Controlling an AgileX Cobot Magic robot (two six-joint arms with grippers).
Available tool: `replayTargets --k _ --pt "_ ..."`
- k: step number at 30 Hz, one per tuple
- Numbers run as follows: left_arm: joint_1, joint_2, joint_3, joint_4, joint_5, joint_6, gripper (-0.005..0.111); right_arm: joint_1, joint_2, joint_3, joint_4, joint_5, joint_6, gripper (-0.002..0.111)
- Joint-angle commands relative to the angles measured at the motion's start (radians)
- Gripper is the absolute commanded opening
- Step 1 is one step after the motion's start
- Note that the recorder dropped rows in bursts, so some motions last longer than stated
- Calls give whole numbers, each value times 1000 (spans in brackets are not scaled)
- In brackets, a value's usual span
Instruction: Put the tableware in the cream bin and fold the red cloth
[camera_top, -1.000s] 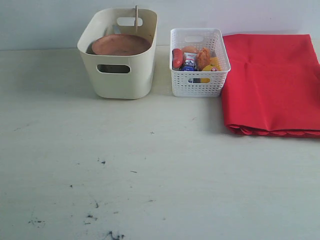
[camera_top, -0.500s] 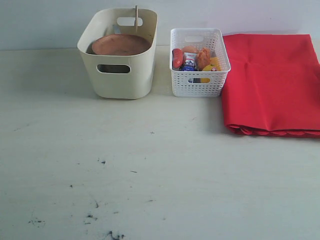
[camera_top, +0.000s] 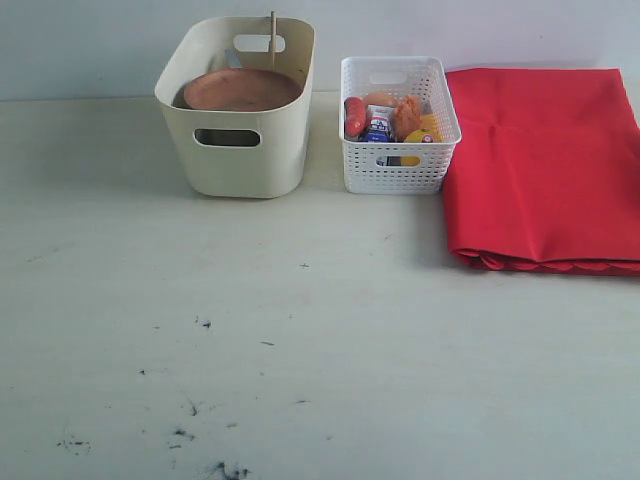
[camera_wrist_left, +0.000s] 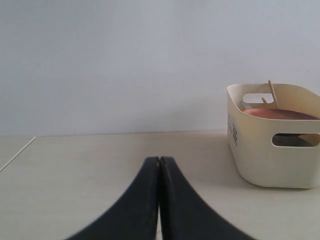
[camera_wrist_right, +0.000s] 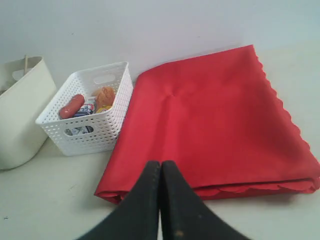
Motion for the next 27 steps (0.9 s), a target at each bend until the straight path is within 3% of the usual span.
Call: replayTargets --k 1,7,27 --pt "1 -6 3 -14 6 5 3 -2 -124 28 326 32 -472 0" --pt "1 -6 3 -14 6 5 3 -2 -276 63 103 41 -173 0" --pt "1 -6 3 -14 6 5 3 -22 -276 63 107 52 -174 0"
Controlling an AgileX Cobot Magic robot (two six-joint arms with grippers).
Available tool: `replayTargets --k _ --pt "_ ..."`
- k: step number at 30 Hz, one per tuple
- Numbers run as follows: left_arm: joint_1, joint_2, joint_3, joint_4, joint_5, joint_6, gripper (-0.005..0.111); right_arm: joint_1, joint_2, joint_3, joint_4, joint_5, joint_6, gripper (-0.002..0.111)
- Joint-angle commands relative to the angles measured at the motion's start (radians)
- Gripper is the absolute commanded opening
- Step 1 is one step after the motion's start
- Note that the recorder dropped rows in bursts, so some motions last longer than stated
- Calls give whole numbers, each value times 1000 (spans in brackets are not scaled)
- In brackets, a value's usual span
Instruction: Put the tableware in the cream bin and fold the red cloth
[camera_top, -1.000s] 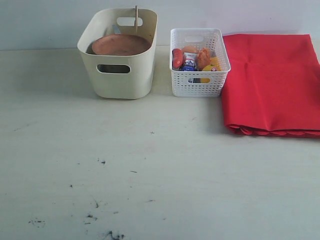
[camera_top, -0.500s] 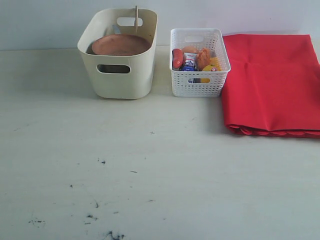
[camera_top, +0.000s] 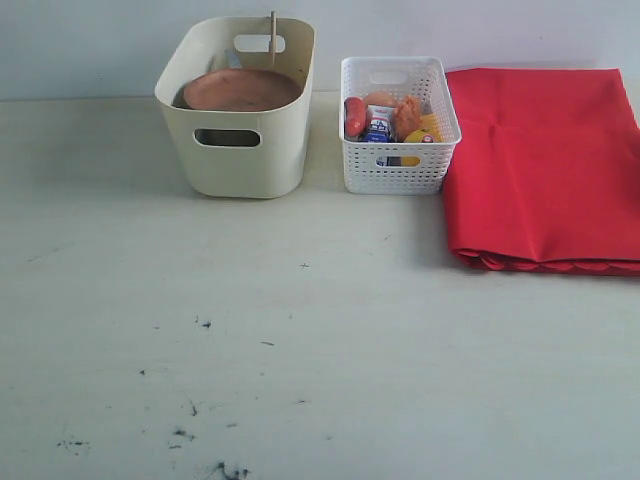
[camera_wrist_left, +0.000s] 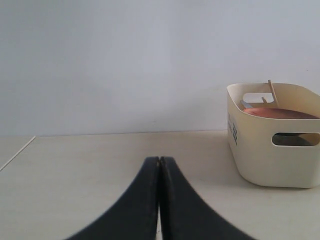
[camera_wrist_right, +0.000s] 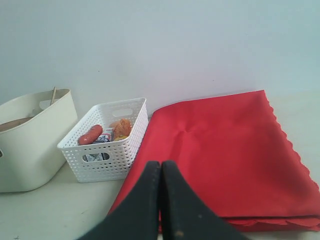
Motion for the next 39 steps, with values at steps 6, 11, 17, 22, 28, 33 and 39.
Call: replayTargets --k 6,11,17,22,28,33,39 --pt "1 -6 3 -14 2 5 3 -49 -7 5 -10 12 -1 0" --pt "1 -6 3 -14 2 5 3 -48 -7 5 -10 6 -1 0" --pt "1 -6 3 -14 2 5 3 -48 -7 5 -8 4 -1 0" --pt "1 -6 3 -14 2 5 3 -48 -7 5 -8 4 -1 0" --pt "1 -6 3 -14 2 5 3 -48 -7 5 -8 4 -1 0" --pt "1 -6 3 -14 2 5 3 -48 -7 5 -10 4 -1 0" --pt "1 -6 3 -14 2 5 3 -48 -7 5 -10 4 -1 0"
